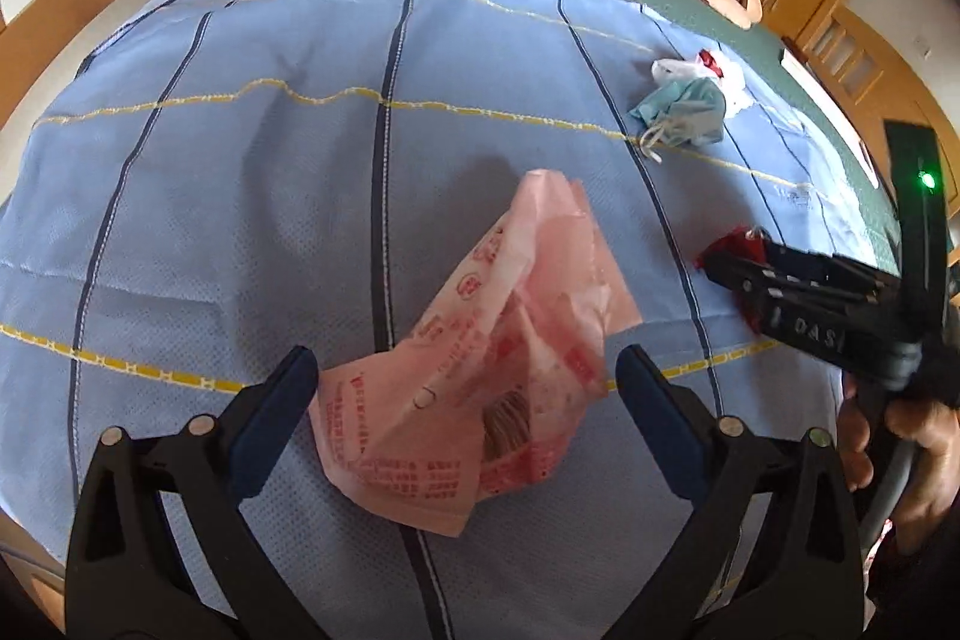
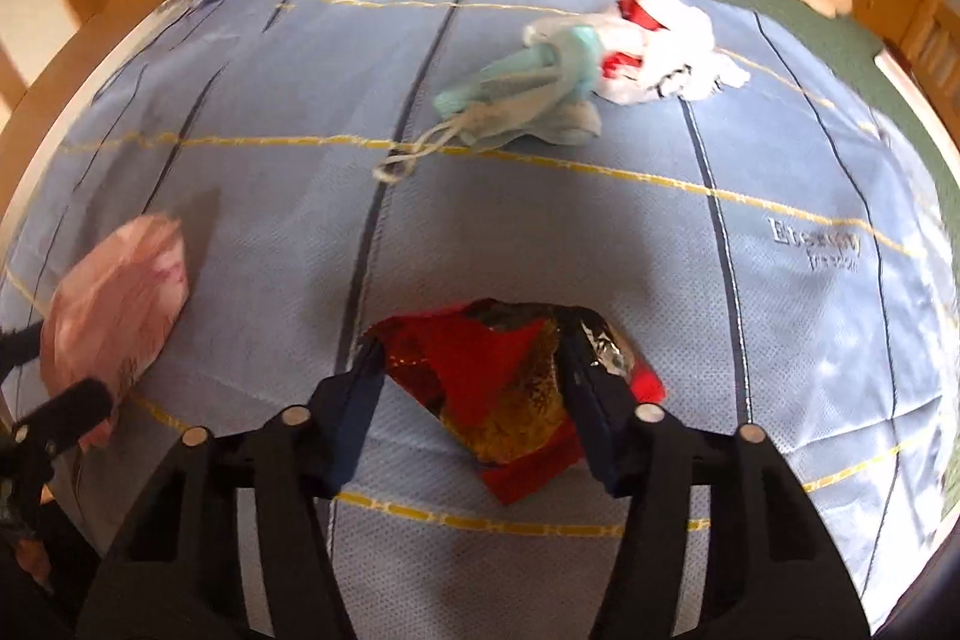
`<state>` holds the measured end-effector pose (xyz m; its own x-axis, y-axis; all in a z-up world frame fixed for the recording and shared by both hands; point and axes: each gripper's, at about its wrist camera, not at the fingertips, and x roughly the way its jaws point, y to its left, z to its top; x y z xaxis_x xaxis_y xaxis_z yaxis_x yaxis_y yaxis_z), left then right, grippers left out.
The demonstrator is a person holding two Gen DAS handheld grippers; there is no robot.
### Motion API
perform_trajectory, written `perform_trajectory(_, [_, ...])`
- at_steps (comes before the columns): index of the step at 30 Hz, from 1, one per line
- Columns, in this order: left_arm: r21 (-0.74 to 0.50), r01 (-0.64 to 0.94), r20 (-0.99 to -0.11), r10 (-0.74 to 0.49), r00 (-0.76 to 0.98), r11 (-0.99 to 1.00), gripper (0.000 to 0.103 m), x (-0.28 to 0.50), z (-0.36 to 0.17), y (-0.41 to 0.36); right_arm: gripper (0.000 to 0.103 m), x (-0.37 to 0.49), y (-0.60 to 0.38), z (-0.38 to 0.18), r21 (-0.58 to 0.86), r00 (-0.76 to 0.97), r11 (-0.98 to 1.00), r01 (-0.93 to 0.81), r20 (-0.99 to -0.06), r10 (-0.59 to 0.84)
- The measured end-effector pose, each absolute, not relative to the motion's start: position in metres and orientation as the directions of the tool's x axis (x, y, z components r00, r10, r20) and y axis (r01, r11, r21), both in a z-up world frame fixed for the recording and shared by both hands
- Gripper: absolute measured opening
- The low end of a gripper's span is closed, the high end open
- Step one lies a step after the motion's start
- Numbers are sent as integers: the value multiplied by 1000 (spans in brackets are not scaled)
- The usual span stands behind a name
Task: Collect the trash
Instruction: 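Grasp the pink plastic bag with the left tool while the right tool grasps the red snack bag, then carry the pink bag and red snack bag into the white trash bag and open both tools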
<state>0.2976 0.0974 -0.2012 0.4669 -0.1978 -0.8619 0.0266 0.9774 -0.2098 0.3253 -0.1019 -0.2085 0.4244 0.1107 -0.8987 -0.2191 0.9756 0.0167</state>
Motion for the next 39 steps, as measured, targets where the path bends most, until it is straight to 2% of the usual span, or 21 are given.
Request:
perform_trajectory(1, [-210,20,-862,-195,468,977,80,298,-202,99,43,323,-101,-207,26,424,974,-227,-897,123])
perform_trajectory(3, [-207,24,-865,-194,462,978,73,297,-203,99,29,317,-100,-203,23,430,971,-238,-894,127])
perform_trajectory(4, [-203,26,-865,-192,463,979,67,296,-203,99,25,314,-99,-200,23,431,968,-249,-893,132])
perform_trajectory(5, [-192,27,-865,-182,468,981,64,296,-203,99,24,311,-98,-198,24,429,966,-257,-893,136])
perform_trajectory(7, [-192,32,-859,-184,479,981,50,294,-200,100,23,305,-98,-192,19,434,965,-263,-890,136])
perform_trajectory(10, [-208,22,-844,-191,501,978,41,290,-194,105,26,288,-100,-173,41,480,959,-279,-860,176])
perform_trajectory(11, [-213,15,-839,-190,510,977,41,288,-191,107,44,284,-103,-168,48,491,960,-277,-851,185])
perform_trajectory(12, [-218,4,-832,-188,521,976,41,286,-187,110,76,282,-107,-163,47,505,964,-261,-845,178])
perform_trajectory(13, [-220,0,-828,-187,529,975,40,285,-185,112,85,281,-110,-161,41,516,969,-243,-841,165])
perform_trajectory(15, [-225,-3,-818,-188,543,974,40,282,-180,116,87,283,-116,-161,26,535,976,-217,-833,141])
perform_trajectory(20, [-253,-8,-799,-204,566,968,40,276,-169,122,87,300,-118,-190,-3,448,983,-182,-890,80])
perform_trajectory(22, [-257,-9,-789,-204,580,966,40,274,-165,124,79,302,-116,-198,18,433,983,-181,-896,96])
perform_trajectory(24, [-251,-10,-779,-195,596,968,40,272,-159,125,58,304,-111,-203,30,420,980,-195,-901,111])
perform_trajectory(26, [-244,-11,-772,-188,607,970,40,270,-155,126,41,304,-101,-206,23,405,976,-216,-908,111])
perform_trajectory(29, [-256,-6,-761,-198,618,967,40,267,-149,128,34,303,-92,-203,10,417,973,-231,-902,108])
perform_trajectory(32, [-247,0,-753,-192,630,969,40,261,-142,127,33,291,-93,-184,5,456,975,-222,-883,108])
perform_trajectory(36, [-89,42,-716,-93,692,995,40,227,-119,110,33,255,-101,-144,-32,542,973,-228,-834,100])
perform_trajectory(39, [-25,64,-678,-64,732,998,40,194,-99,99,33,213,-114,-112,-43,604,971,-235,-789,111])
